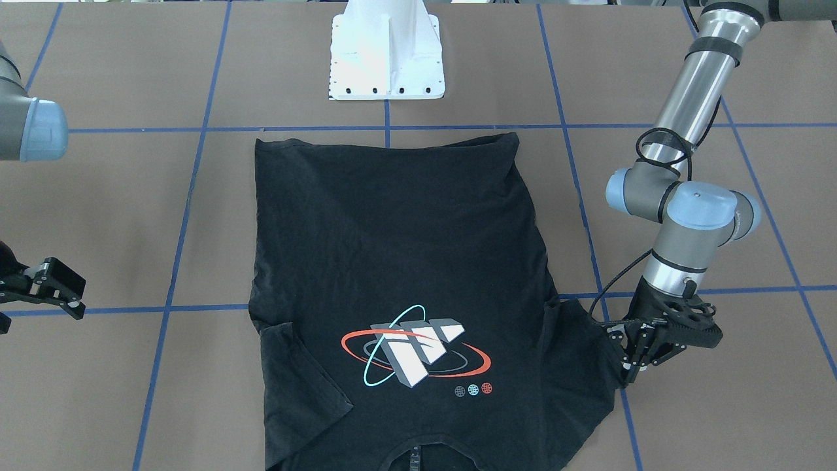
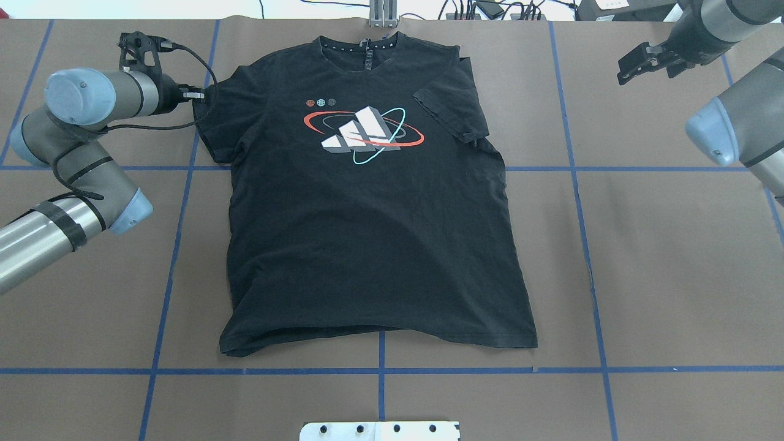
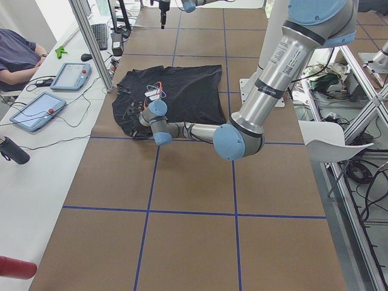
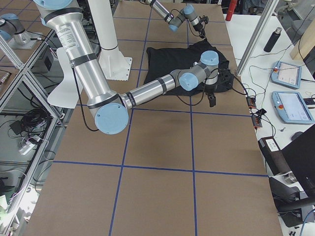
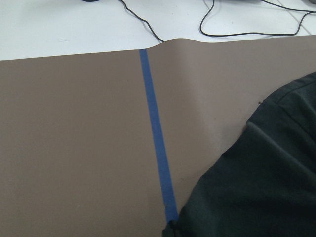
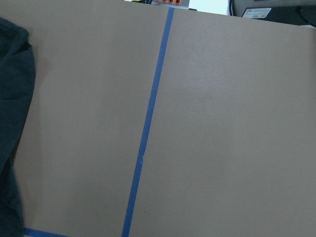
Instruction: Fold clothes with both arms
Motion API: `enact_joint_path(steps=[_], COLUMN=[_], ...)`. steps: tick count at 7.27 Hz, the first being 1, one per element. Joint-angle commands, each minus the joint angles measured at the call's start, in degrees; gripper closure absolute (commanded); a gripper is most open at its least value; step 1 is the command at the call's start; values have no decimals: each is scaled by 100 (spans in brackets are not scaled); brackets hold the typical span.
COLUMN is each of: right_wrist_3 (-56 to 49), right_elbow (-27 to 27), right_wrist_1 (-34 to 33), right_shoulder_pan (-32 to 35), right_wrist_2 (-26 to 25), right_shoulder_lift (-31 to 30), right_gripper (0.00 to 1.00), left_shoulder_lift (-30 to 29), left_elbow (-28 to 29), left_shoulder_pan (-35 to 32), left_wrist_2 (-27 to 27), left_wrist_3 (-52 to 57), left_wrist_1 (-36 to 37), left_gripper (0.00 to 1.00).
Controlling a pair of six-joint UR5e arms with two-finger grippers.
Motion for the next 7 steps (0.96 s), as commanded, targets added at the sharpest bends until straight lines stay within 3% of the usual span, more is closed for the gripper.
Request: enact_joint_path(steps=[1,3,4,6,7], right_wrist_3=[35,53,61,61,61], right_elbow=[0,9,9,18,18], right_wrist_1=[9,9,0,0,0], right_shoulder_pan=[0,0,0,-9,0], right_wrist_2=[-9,-9,-9,-9,-9], right_shoulder_lift=[-3,-20,-20,-29,-29], right_gripper=[0,0,0,0,0], left_shoulder_lift=[-3,-221,-510,-1091,-1432], left_elbow=[-335,-967,-1022,-935,-534], left_shoulder_pan=[-233,-225,-216,212,458], left_wrist_2=[-613,-590,-572,-354,-117], left_wrist_3=[4,-65,-127,-671,-994], left_wrist_1=[157,1286,1797,2415,2426], left_gripper=[100,100,100,100,100])
